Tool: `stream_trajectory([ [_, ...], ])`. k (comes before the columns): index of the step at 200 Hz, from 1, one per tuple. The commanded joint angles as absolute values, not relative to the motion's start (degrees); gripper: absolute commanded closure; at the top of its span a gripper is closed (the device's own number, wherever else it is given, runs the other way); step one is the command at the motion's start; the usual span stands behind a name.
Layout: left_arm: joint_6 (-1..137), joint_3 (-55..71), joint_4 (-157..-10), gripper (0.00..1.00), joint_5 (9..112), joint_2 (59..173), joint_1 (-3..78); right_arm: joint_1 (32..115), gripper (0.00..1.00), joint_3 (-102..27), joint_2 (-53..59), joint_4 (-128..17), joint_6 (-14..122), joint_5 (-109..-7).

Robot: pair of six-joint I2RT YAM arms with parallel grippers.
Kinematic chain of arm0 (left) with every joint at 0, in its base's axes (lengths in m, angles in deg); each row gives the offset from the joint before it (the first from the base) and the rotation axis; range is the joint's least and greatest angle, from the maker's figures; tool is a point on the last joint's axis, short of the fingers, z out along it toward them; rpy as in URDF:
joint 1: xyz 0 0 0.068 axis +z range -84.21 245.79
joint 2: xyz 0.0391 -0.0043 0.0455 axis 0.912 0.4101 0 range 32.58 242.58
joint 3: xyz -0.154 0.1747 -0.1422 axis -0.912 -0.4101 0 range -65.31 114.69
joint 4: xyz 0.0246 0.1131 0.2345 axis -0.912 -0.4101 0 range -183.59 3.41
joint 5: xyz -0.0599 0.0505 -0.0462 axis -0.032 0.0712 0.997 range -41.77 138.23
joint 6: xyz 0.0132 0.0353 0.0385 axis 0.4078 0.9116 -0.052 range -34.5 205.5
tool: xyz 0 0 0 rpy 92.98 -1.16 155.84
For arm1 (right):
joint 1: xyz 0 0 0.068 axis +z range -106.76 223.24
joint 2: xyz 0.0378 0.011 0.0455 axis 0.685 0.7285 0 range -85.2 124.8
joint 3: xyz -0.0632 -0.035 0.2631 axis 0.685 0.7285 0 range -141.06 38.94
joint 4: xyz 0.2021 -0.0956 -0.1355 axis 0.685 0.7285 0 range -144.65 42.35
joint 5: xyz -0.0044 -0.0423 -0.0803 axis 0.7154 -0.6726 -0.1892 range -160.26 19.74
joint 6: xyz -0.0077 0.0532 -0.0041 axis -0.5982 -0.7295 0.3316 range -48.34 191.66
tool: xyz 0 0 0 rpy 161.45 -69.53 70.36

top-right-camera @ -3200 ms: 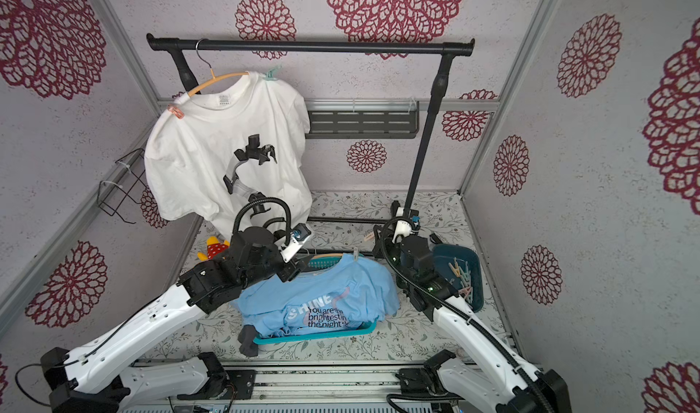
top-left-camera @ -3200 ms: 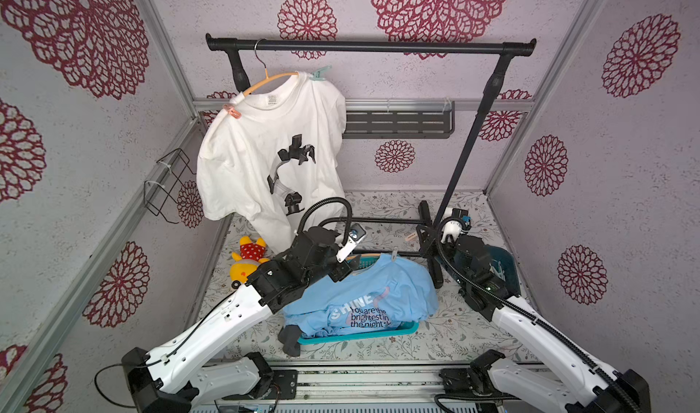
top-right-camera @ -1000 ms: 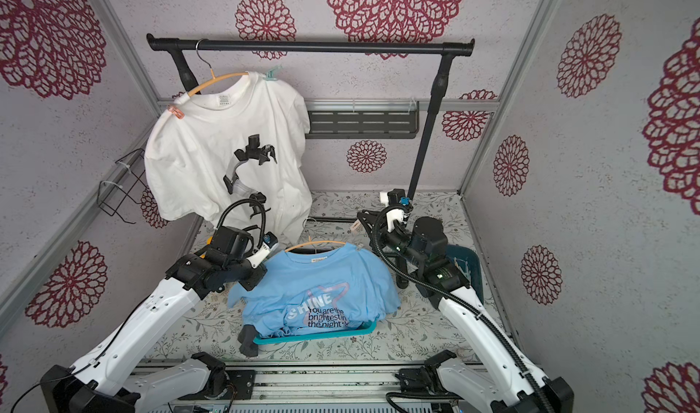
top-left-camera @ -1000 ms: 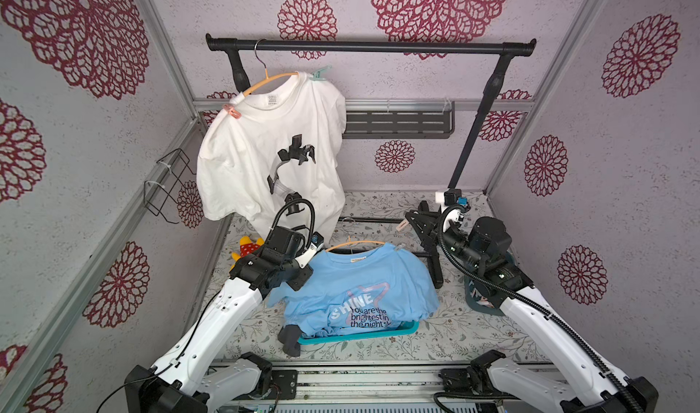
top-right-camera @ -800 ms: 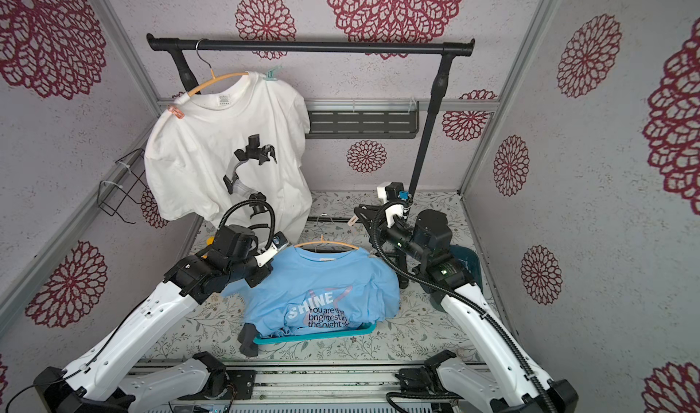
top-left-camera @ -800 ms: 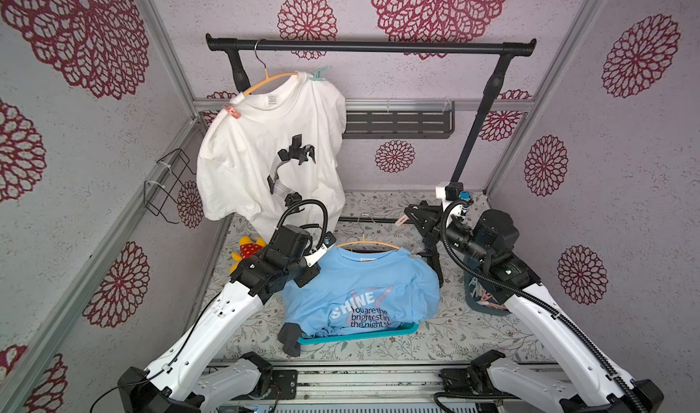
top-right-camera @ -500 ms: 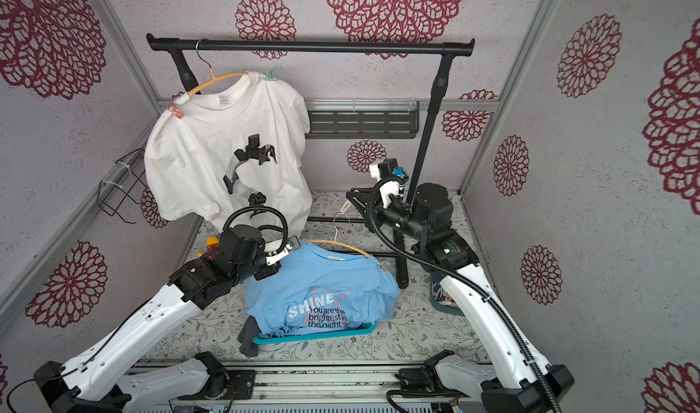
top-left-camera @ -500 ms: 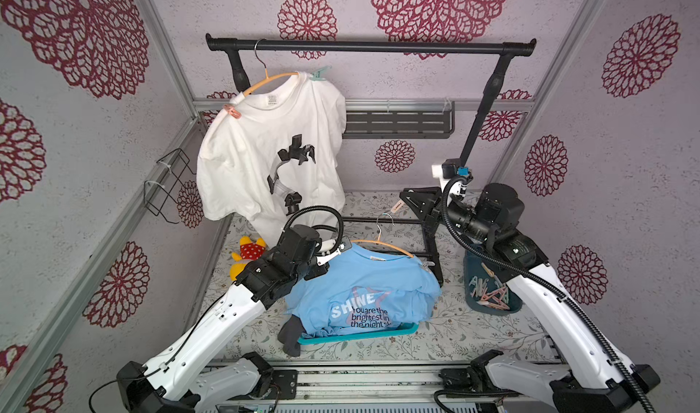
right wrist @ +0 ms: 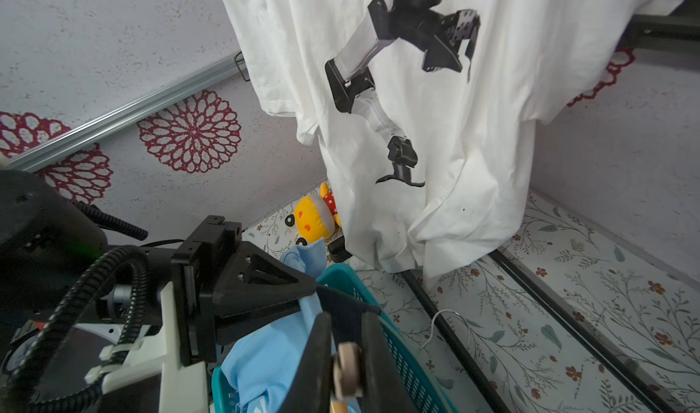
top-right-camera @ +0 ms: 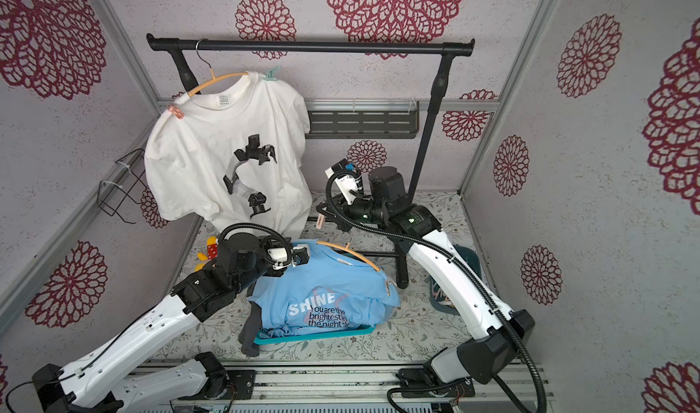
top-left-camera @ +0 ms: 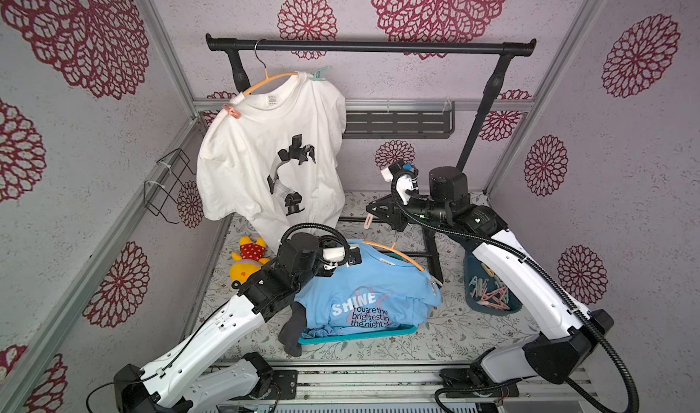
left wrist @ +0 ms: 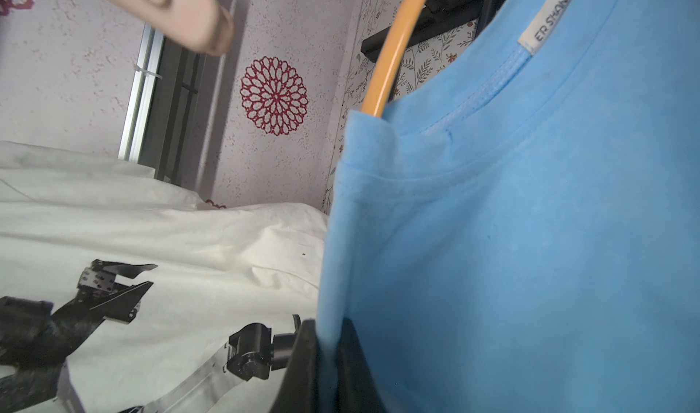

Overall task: Use clothespins to secure the t-shirt on both sides of the hanger
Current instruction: Pick up the hanger from the basket, then clamp the T-shirt on the hanger.

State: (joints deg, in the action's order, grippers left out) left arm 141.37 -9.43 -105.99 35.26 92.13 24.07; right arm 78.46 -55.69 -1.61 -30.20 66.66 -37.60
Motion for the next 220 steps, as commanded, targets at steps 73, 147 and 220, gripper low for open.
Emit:
stream_trajectory([
  [73,146.9,-12.6,-94.9,1.00,40.0,88.4,23.2,84.3,1.00,-59.7,1.7,-26.6,68.9,-39.7],
  [147,145.9,-12.6,-95.1,1.00,39.9,88.8,23.3,85.6,1.00,-58.0,1.7,-24.9,69.3,-41.7],
  [220,141.6,-10.1,-97.3,1.00,38.7,90.5,24.6,86.9,1.00,-53.2,0.4,-27.6,69.0,-40.9],
])
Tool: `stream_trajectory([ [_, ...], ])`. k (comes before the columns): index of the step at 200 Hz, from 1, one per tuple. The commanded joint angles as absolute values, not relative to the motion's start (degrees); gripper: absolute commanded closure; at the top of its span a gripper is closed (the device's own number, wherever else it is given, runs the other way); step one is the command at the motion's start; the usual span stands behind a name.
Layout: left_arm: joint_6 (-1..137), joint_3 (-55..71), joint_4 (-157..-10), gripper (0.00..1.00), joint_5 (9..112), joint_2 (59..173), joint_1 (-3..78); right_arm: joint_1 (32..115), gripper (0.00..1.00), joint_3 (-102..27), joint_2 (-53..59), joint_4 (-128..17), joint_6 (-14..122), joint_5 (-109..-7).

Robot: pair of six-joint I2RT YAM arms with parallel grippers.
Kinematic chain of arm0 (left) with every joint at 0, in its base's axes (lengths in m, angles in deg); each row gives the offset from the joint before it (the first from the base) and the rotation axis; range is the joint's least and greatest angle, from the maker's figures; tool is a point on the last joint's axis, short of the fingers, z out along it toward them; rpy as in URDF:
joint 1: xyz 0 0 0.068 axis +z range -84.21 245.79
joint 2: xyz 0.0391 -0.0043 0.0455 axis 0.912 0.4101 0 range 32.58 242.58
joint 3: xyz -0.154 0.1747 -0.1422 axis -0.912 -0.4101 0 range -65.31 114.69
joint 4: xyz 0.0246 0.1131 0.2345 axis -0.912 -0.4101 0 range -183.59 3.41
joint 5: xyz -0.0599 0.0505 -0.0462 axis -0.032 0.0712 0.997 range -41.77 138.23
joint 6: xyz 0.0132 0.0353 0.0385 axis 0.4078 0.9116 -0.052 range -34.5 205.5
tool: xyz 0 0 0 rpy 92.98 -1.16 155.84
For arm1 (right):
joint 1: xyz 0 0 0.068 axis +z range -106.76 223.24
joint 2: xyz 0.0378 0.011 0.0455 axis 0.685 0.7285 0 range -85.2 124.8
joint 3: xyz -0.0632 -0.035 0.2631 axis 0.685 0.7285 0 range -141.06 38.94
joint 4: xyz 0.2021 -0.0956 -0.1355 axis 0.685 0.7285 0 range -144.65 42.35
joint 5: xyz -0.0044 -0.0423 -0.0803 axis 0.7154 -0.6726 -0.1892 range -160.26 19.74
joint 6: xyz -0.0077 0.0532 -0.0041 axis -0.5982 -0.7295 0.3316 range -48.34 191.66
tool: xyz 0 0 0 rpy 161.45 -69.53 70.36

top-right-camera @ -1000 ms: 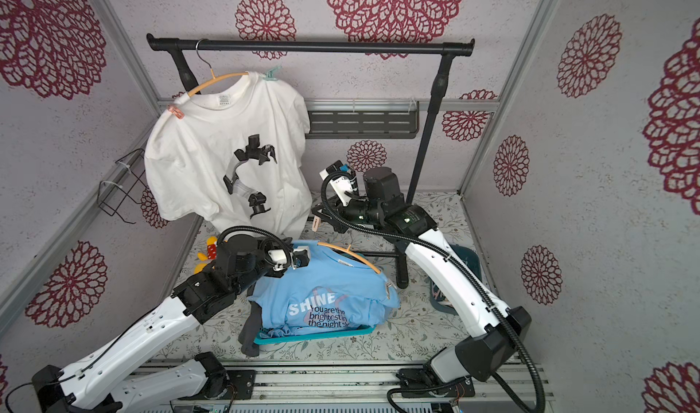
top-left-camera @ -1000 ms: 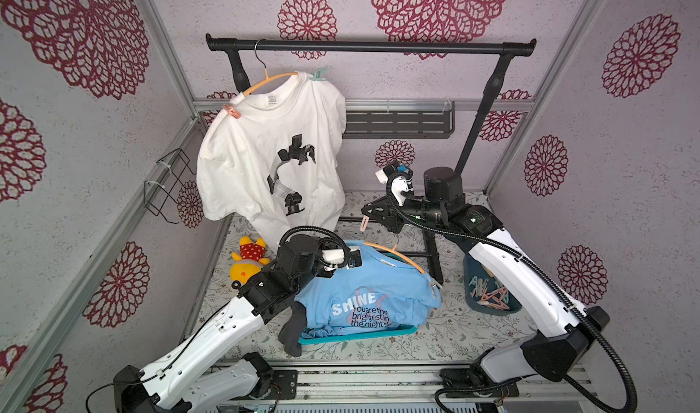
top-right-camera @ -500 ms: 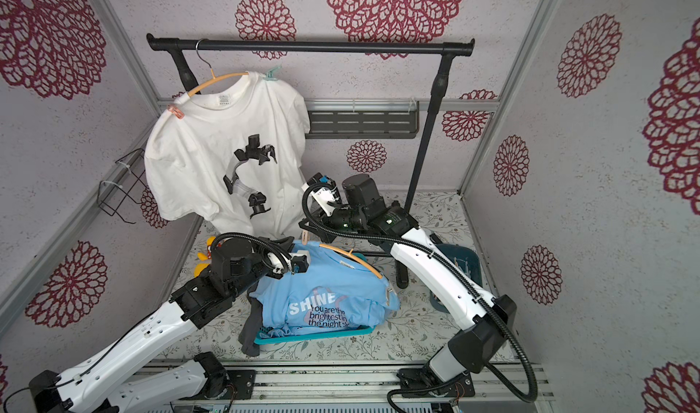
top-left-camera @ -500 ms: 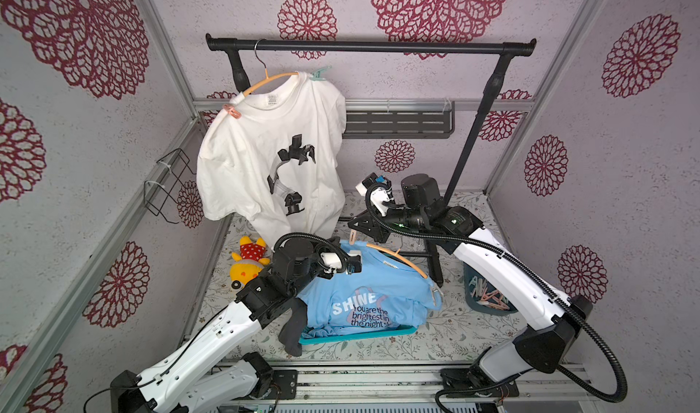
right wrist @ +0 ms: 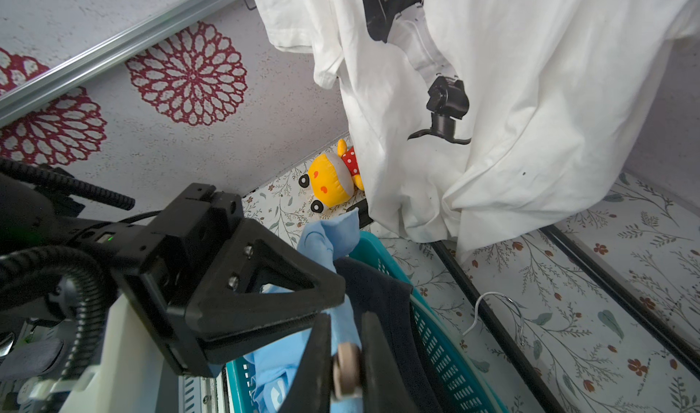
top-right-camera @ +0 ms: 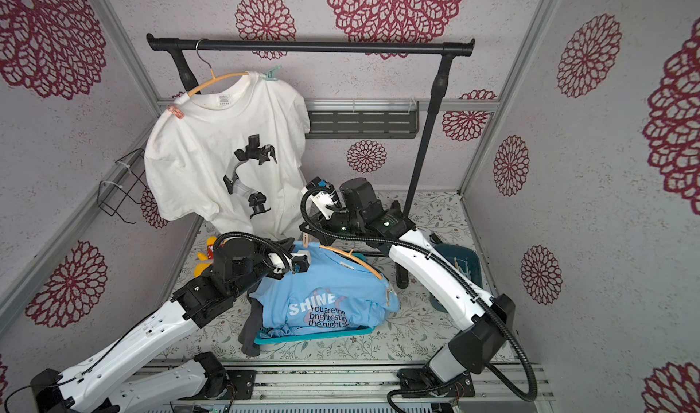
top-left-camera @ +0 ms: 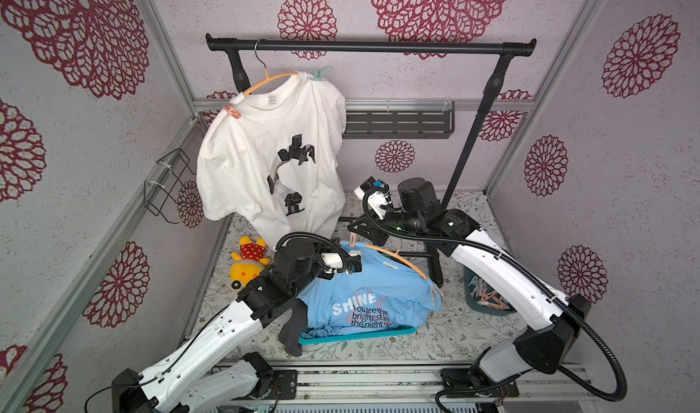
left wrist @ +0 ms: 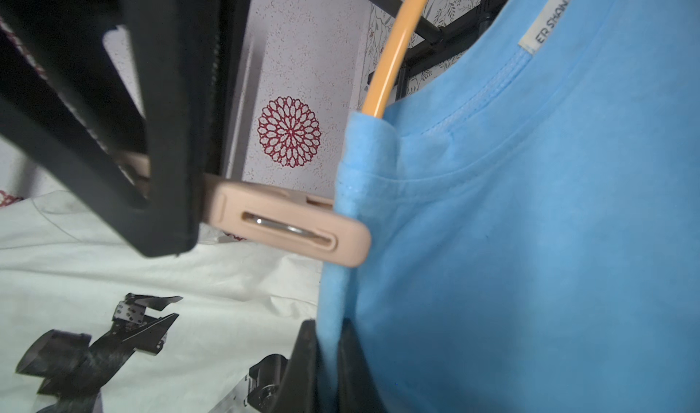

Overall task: Use clothespins to secure the t-shirt on both sides of the hanger
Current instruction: Clamp the T-shirt on the hanger.

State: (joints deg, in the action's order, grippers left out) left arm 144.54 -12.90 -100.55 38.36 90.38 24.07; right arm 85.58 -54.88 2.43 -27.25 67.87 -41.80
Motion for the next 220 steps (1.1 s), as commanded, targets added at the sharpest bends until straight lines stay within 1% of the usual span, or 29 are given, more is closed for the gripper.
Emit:
stream_trajectory([
  [1,141.5,-10.1,-97.3,1.00,38.7,90.5,24.7,87.0,1.00,-53.1,0.4,-27.6,69.0,-40.9],
  [89,137.1,-8.9,-97.3,1.00,42.3,90.7,27.4,88.0,1.00,-47.2,0.3,-31.0,68.5,-40.4],
  [181,137.0,-9.0,-97.1,1.00,42.0,90.0,27.5,89.6,1.00,-46.5,3.8,-29.4,68.9,-42.0],
  [220,136.0,-8.3,-98.5,1.00,41.0,90.7,27.7,90.1,1.00,-44.8,3.8,-31.4,67.9,-42.2],
])
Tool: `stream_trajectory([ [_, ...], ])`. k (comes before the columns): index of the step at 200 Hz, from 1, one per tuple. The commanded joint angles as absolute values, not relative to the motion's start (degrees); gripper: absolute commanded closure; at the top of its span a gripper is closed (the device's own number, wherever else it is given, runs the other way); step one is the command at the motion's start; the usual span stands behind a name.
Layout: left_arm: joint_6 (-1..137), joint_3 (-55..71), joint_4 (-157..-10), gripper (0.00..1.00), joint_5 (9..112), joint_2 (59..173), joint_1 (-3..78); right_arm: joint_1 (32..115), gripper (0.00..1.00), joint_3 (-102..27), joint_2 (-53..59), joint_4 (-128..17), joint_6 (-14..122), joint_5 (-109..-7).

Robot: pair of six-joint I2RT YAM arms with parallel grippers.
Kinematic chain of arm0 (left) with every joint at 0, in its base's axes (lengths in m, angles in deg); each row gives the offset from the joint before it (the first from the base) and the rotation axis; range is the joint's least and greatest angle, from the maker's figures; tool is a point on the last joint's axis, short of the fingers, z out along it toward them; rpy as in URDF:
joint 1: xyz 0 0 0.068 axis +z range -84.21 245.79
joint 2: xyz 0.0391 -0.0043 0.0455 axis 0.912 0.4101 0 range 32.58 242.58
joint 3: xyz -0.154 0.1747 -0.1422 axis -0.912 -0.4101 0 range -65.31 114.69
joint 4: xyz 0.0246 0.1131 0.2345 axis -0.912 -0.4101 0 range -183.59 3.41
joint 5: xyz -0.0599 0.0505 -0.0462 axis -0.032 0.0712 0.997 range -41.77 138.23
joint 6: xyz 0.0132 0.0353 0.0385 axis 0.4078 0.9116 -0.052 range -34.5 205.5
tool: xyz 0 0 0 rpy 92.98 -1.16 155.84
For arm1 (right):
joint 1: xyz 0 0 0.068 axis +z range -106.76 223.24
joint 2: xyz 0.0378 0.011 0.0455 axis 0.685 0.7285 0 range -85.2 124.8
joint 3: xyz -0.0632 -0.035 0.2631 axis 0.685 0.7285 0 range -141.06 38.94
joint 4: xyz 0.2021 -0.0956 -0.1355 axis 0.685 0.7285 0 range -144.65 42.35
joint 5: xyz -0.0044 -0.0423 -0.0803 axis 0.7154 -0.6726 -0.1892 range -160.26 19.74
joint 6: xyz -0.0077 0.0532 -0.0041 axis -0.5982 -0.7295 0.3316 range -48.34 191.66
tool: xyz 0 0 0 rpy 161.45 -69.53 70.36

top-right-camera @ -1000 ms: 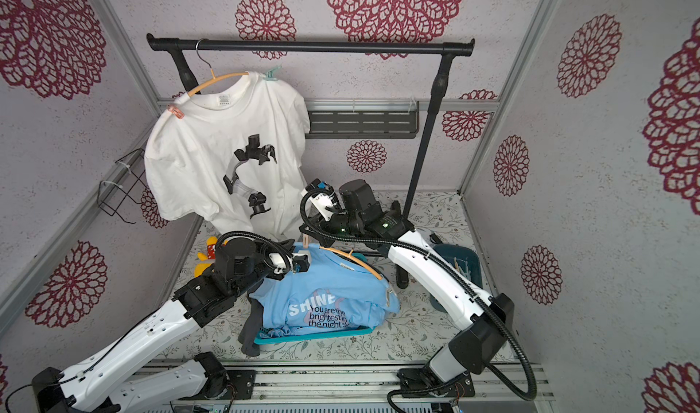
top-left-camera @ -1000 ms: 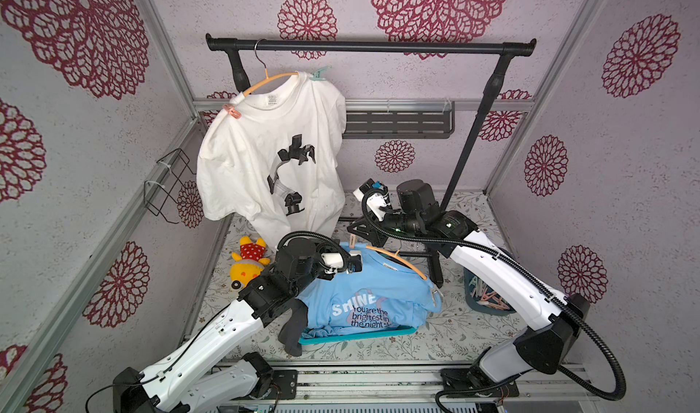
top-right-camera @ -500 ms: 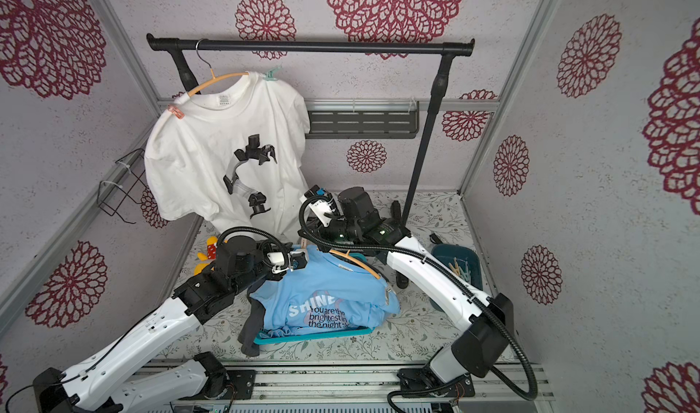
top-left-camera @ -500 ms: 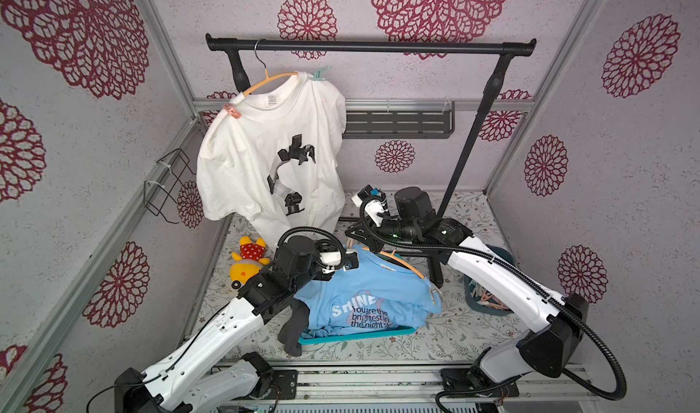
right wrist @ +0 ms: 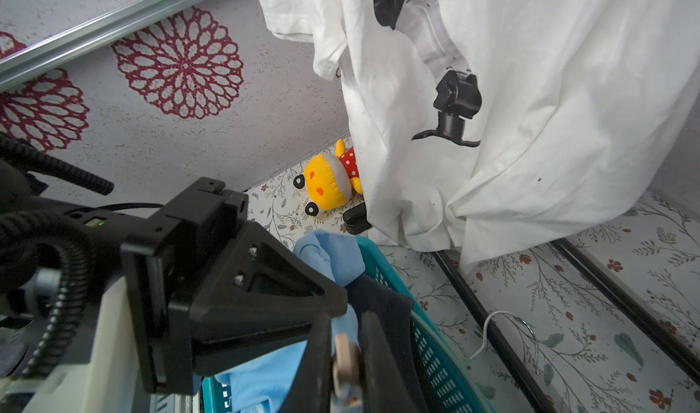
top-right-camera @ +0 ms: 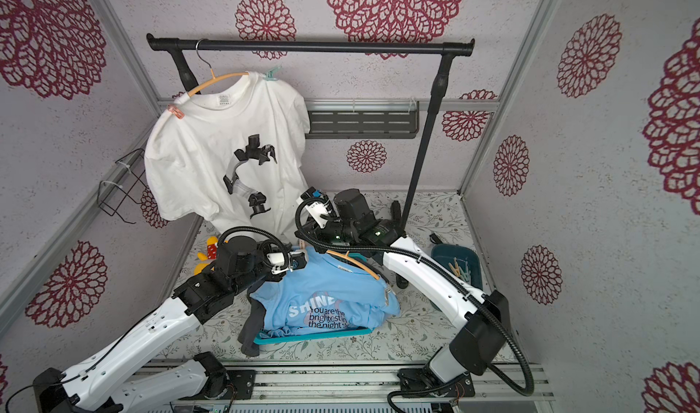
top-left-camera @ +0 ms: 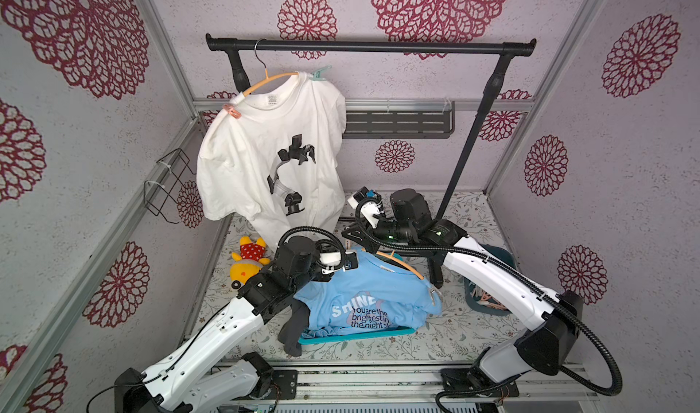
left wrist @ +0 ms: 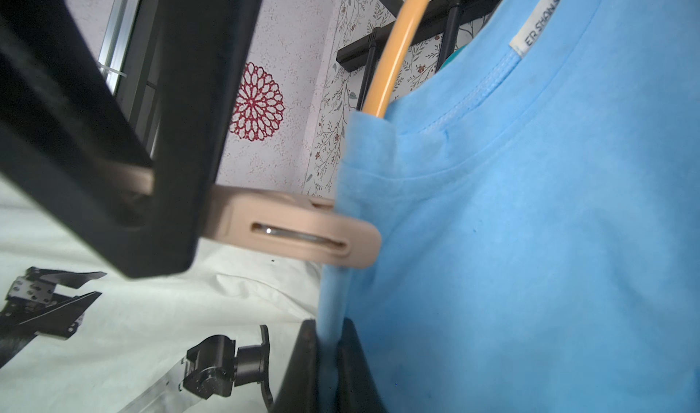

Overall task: Use clothespins to secure the t-shirt on both sides of the hanger
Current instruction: Clamp the T-shirt on the hanger.

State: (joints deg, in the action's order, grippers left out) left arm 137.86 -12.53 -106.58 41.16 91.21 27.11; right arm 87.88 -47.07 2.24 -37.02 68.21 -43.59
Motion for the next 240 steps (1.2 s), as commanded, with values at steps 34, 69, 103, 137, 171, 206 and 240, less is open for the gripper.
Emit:
stream_trajectory([
  [34,134.6,-7.5,-99.7,1.00,40.7,91.6,28.3,90.1,1.00,-42.3,2.1,-34.3,66.2,-42.3],
  [69,132.9,-6.1,-102.4,1.00,41.8,93.0,29.1,90.2,1.00,-39.8,-0.1,-36.5,65.5,-40.8],
  [103,129.9,-3.1,-106.0,1.00,43.0,94.9,29.9,90.3,1.00,-37.4,-1.0,-38.5,65.1,-38.3],
  [137,130.4,-4.0,-104.2,1.00,43.2,94.3,29.9,90.3,1.00,-38.0,0.9,-36.1,65.4,-39.6],
  [171,131.4,-4.8,-103.3,1.00,43.7,93.5,29.8,90.3,1.00,-39.6,3.0,-34.2,65.9,-41.7],
  [206,132.1,-6.0,-101.2,1.00,43.6,91.9,29.7,88.7,1.00,-39.6,4.3,-34.3,65.0,-41.4],
  [240,132.0,-6.5,-99.9,1.00,43.1,91.2,29.5,88.4,1.00,-39.1,5.2,-33.1,65.1,-42.6],
])
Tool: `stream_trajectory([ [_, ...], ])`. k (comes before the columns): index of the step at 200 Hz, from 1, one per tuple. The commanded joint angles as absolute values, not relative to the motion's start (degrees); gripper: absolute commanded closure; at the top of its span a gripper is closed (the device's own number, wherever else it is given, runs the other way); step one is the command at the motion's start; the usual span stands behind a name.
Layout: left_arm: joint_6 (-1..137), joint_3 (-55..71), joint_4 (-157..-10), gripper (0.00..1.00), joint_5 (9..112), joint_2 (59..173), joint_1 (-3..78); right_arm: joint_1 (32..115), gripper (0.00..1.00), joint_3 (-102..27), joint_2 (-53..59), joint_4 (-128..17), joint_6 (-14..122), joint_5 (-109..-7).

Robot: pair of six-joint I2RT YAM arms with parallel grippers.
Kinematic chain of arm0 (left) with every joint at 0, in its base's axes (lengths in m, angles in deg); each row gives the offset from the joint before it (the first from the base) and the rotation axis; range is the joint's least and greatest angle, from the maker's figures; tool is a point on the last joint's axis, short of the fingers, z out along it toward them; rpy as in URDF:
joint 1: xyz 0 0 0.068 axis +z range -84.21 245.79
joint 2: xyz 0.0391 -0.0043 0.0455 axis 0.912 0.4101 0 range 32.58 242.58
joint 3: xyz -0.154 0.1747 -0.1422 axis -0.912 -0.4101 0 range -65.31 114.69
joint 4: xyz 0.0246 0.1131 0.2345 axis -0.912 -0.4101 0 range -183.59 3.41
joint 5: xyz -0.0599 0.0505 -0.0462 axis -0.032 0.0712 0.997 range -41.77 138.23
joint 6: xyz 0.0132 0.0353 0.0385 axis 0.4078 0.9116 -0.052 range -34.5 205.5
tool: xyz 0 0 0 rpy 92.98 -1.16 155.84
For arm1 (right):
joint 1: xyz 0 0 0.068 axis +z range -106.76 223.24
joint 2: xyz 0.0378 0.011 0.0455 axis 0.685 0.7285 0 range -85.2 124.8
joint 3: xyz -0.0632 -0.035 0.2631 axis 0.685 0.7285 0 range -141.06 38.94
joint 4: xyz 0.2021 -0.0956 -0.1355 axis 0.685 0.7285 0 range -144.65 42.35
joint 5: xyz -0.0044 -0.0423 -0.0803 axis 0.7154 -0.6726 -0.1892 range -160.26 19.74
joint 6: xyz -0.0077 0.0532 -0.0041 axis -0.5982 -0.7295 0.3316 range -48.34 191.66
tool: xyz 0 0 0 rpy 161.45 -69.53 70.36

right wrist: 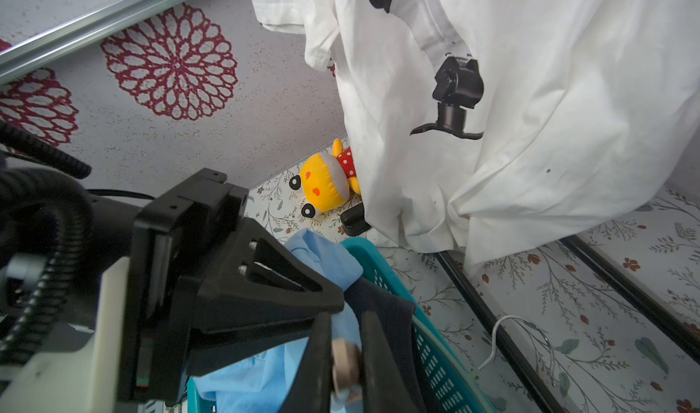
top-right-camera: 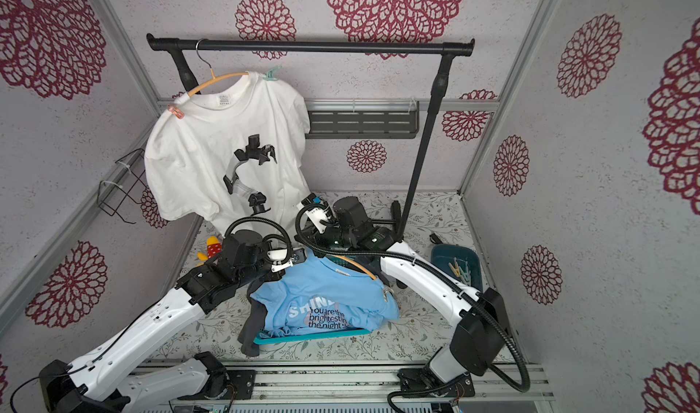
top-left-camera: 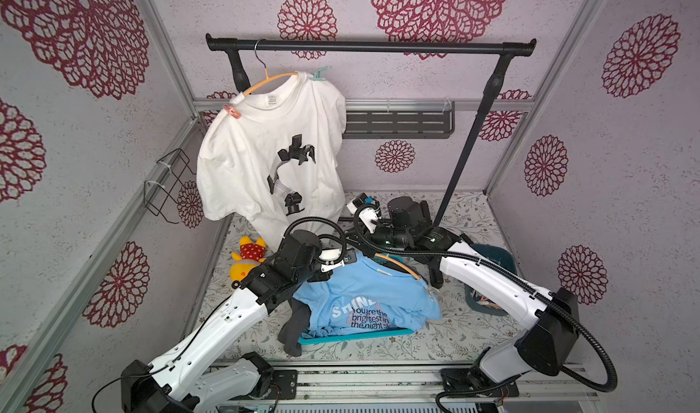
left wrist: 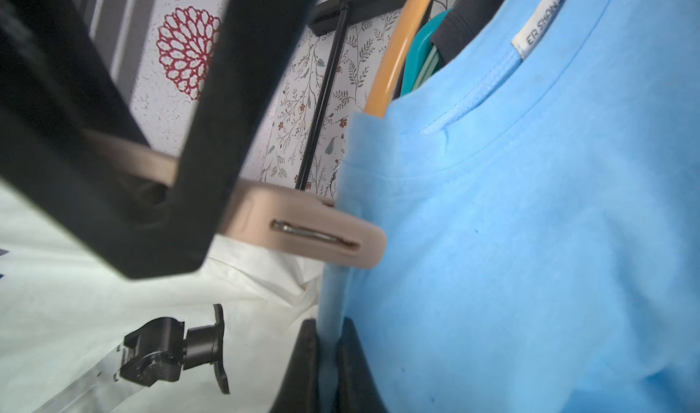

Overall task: Use clothespins to secure the t-shirt on both sides of the hanger
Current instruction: Clamp the T-shirt on the hanger.

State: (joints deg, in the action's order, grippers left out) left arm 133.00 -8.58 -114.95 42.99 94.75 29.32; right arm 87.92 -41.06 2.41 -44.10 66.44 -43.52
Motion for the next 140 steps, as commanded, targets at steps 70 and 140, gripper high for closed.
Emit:
stream_trajectory([
  [70,130.1,-4.1,-103.5,1.00,42.0,93.9,29.8,90.0,1.00,-33.7,1.0,-39.4,64.1,-39.2],
  [140,131.6,-5.5,-102.3,1.00,42.9,93.2,29.6,89.7,1.00,-35.4,0.9,-39.0,63.8,-44.3],
])
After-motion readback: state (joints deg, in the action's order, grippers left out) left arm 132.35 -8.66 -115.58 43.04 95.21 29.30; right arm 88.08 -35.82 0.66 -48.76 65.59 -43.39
